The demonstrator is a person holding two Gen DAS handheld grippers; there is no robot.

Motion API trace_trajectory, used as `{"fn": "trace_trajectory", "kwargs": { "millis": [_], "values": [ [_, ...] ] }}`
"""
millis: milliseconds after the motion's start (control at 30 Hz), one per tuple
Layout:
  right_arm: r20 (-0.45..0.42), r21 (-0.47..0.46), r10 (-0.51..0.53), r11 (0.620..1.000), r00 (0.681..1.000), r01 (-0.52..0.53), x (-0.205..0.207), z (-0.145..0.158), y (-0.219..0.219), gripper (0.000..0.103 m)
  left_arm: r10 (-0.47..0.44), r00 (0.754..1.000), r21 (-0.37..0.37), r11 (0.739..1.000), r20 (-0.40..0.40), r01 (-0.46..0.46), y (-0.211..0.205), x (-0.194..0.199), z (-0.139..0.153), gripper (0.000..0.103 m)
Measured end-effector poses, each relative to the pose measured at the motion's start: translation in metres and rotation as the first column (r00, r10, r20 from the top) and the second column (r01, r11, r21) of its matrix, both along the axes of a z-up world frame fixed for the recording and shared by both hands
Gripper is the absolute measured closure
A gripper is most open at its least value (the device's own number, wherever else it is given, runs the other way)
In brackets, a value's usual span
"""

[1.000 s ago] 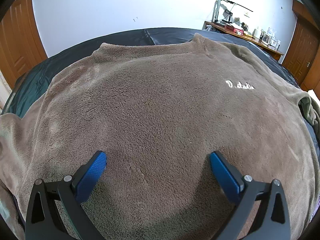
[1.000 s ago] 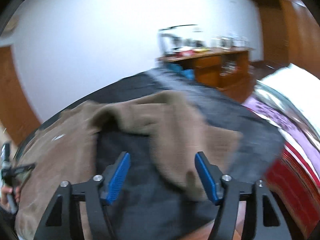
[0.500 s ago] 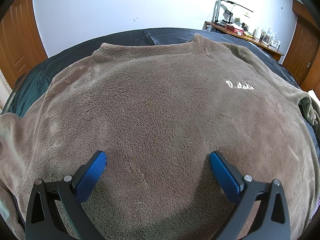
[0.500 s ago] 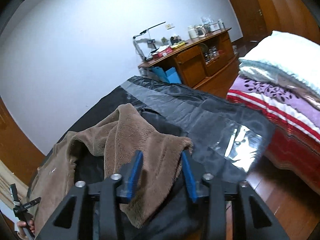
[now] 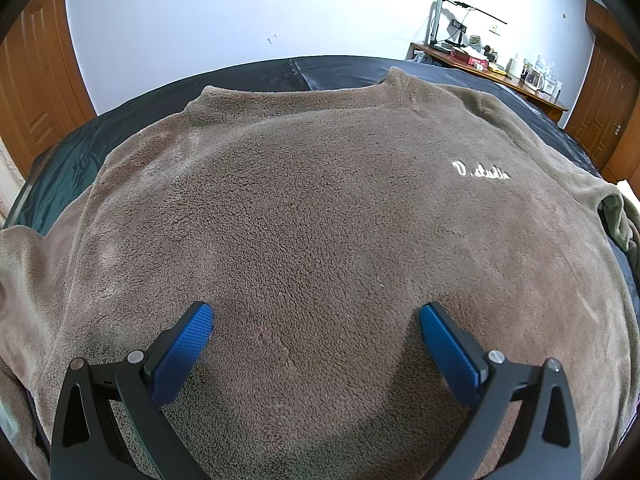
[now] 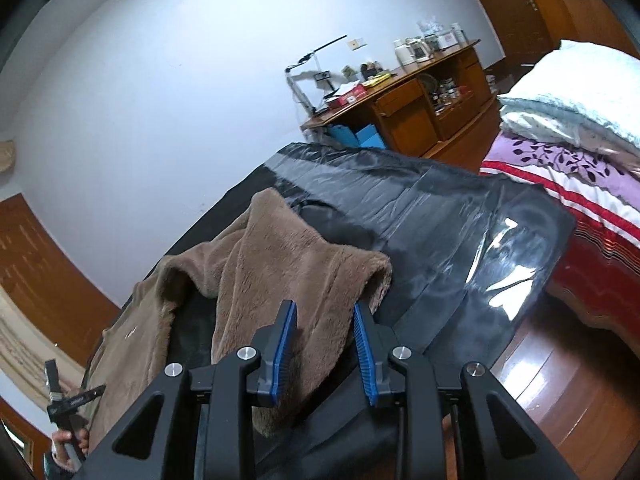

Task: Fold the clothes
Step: 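Reach the right gripper to the sweatshirt sleeve and grasp it, then lift the sleeve with the right gripper and lay it across the back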

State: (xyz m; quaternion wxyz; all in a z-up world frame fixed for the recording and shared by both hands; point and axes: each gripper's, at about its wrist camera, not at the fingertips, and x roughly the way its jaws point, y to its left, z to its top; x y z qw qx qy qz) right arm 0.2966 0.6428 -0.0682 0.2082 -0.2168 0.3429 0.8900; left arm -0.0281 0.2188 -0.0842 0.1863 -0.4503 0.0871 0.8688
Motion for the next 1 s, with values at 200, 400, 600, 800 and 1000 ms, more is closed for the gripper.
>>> {"fn": "trace_trajectory", "kwargs": {
  "millis": [200,400,600,800,1000],
  "values": [
    [-0.01,0.015,0.019,1.0,1.0,-0.019,-0.015,-0.002,0.006,0.072,0.002,1.0,-0.001,1.0,0.0,-0.002,0.0,0.0,0.0,0.0],
    [-0.013,0.036,0.033,0.999,0.999,-0.032,-0.028,-0.002,0.008,0.072,0.002,1.0,-0.001,1.0,0.0,-0.002,0.0,-0.001,0.0,0.0],
    [-0.051,0.059,0.029,0.998,0.998,-0.026,-0.03,0.01,0.006,0.082,0.004,1.0,-0.003,1.0,0.0,-0.004,0.0,-0.001,0.0,0.0],
    [-0.092,0.15,-0.08,0.984,0.993,0.093,-0.027,0.054,0.019,0.094,0.004,1.0,-0.003,1.0,0.0,-0.004,0.0,-0.001,0.0,0.0],
    [-0.185,0.273,-0.225,0.923,0.956,0.271,-0.003,0.115,0.03,0.095,0.003,1.0,-0.003,1.0,0.0,-0.003,0.0,-0.002,0.0,0.0]
  ]
}}
